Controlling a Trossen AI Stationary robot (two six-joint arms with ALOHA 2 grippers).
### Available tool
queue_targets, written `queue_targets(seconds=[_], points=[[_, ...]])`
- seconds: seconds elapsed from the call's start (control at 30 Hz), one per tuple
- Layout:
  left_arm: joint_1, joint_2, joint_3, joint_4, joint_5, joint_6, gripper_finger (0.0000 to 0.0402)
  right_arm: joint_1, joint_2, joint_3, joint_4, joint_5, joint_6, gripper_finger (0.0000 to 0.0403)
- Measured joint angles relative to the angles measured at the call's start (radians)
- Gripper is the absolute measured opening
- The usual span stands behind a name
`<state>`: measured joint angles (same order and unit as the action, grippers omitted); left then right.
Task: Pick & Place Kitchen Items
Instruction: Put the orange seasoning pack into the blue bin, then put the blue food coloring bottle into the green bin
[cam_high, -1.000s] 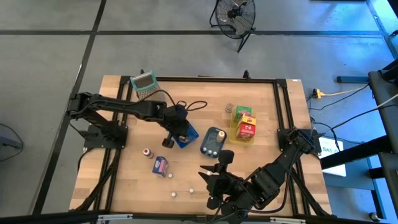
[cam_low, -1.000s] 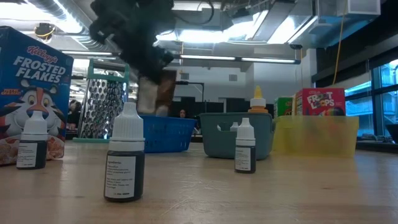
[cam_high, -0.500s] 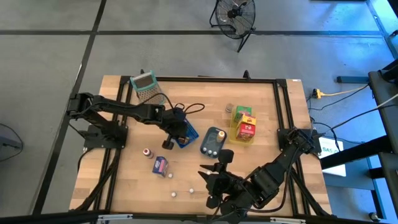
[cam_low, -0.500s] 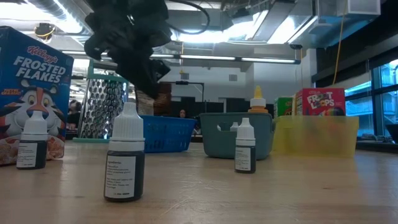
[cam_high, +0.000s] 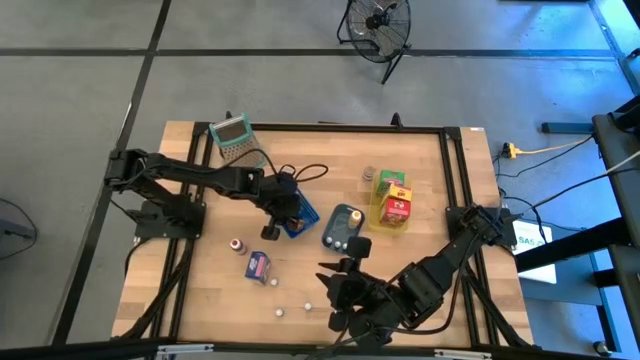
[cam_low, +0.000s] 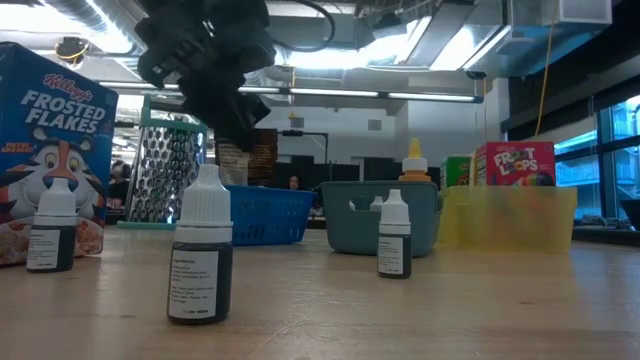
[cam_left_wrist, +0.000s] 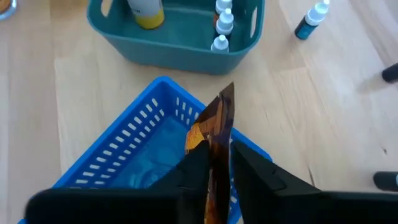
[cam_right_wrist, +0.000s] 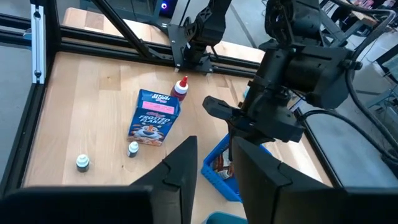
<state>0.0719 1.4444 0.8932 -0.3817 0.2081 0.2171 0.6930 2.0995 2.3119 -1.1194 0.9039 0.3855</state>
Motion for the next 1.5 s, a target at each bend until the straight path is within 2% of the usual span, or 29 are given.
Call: queue_targets(seconds=[0.33,0.77,1.1,1.5], points=[[0.0,-0.016,0.001,0.019,-0.001,-0.051,0.0131,0.0,0.0,0.0,-0.003,0.0,0.0,0.0103],[0.0,-0.101,0.002,0.038,-0.006,-0.077,0.0184,0.0,0.0,0.0,-0.007,0.0,0.0,0.0103],[-0.01,-0.28,0.002,0.033,-0.006,-0.102,0.0193,-0.003,0.0,0.0,-0.008,-0.028,0.0,0.0103],[-0.131,-0.508,0.002,-0.004,-0.005,-0.325,0.019,-0.005,0.0,0.0,-0.059,-0.075,0.028,0.0103]])
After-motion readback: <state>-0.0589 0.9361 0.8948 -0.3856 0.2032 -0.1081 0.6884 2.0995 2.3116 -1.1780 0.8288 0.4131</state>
